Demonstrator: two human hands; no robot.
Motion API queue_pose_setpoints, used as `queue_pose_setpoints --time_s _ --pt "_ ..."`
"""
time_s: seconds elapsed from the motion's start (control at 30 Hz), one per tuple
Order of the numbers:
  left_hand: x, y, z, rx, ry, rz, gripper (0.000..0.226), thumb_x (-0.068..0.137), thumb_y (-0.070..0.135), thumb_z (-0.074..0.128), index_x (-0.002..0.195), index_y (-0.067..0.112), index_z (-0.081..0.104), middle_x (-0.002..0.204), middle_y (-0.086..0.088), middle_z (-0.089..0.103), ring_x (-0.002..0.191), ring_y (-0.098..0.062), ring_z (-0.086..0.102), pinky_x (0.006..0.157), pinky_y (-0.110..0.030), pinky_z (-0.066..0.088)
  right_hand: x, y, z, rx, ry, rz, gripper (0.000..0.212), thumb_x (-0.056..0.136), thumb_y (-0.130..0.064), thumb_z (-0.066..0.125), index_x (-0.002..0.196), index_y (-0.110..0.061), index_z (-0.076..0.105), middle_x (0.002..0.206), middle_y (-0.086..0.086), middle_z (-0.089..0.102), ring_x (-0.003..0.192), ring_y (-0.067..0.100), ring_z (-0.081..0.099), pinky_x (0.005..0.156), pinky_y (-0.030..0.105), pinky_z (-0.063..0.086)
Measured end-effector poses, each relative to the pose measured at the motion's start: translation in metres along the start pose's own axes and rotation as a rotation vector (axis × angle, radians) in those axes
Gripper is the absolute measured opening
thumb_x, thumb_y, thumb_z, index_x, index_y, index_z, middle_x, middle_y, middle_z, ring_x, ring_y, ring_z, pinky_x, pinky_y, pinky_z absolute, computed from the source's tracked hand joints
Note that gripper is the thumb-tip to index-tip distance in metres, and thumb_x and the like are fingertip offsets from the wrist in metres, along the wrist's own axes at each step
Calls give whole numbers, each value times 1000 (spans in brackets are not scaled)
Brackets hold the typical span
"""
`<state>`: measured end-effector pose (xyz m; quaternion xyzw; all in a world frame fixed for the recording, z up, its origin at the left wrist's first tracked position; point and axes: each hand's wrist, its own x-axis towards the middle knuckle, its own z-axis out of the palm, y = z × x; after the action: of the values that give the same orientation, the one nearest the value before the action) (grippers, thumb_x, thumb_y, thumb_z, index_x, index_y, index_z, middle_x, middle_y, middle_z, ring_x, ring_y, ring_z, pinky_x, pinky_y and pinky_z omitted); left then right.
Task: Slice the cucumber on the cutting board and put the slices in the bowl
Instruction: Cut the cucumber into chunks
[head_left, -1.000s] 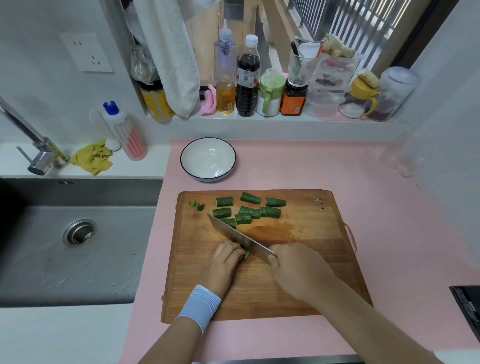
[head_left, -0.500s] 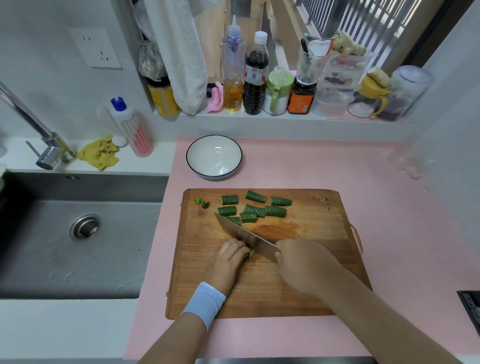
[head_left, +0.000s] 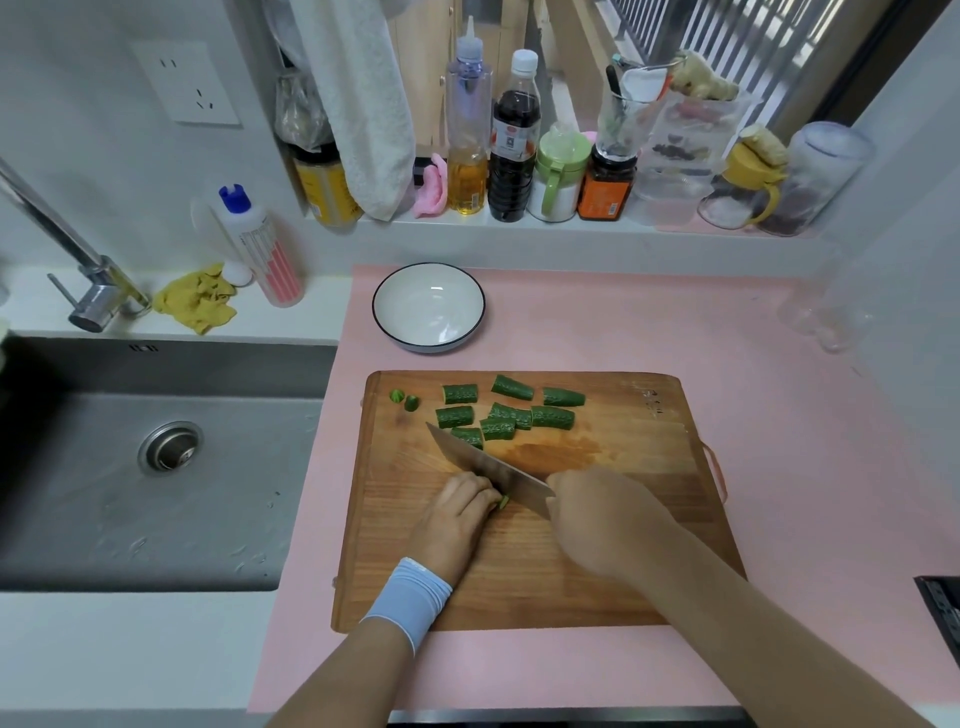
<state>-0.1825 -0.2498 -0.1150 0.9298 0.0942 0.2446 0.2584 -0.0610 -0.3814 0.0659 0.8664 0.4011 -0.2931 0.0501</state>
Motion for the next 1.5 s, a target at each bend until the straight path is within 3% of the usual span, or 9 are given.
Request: queue_pose_setpoints --time_s 0.13,0.23,0.53,0.77,1.0,1.13,1.23,1.37,1.5 --pt "-1 -2 0 0 8 -2 13 94 9 60 105 14 62 111 4 53 109 -17 50 95 -24 42 6 -1 7 2 23 -35 15 104 -21 41 95 -24 52 82 -3 59 74 15 60 66 33 54" --pt "-1 -1 0 -2 14 0 12 94 11 57 105 14 62 111 4 52 109 -16 50 96 -22 41 5 5 15 29 30 -25 16 104 -24 41 94 -26 53 83 -3 60 74 16 60 69 35 56" --pt "0 -2 -1 -20 24 -8 22 87 1 69 104 14 61 110 5 53 107 -16 51 95 -23 43 16 13 46 113 136 -73 25 105 -31 37 85 -22 50 69 -5 52 67 22 56 59 35 44" --pt "1 -3 1 -28 33 6 28 88 2 68 107 19 55 110 4 53 107 -18 52 94 -26 44 24 17 59 149 185 -95 22 104 -32 39 86 -24 49 73 -3 57 66 21 54 55 34 38" --pt "-2 -7 5 -13 26 5 27 87 2 70 106 17 57 110 1 55 106 -22 54 91 -29 47 42 2 61 223 248 -109 23 104 -32 40 105 -22 61 88 2 68 79 26 64 64 37 49" --pt "3 -5 2 -20 43 1 23 87 3 70 102 16 58 107 0 57 103 -22 54 89 -30 47 44 7 57 283 172 -88 23 105 -33 40 95 -25 60 83 -2 66 76 22 62 63 36 48" --pt "6 -3 -1 3 -11 22 13 89 10 66 101 12 62 110 -4 58 106 -24 54 91 -34 47 38 19 49 399 120 -45 28 105 -34 42 81 -26 56 75 -3 64 66 16 58 60 37 46" --pt "15 -7 -7 60 -87 97 15 89 17 63 104 16 62 115 -1 57 112 -24 53 96 -35 44 29 33 33 477 184 -8 30 106 -35 40 86 -24 60 75 -1 65 63 15 58 58 31 44" --pt "28 -15 -8 151 -170 160 28 86 35 63 108 19 58 106 3 56 101 -20 52 90 -29 38 33 50 18 479 263 78 29 105 -35 41 90 -23 61 76 1 65 69 21 62 58 33 43"
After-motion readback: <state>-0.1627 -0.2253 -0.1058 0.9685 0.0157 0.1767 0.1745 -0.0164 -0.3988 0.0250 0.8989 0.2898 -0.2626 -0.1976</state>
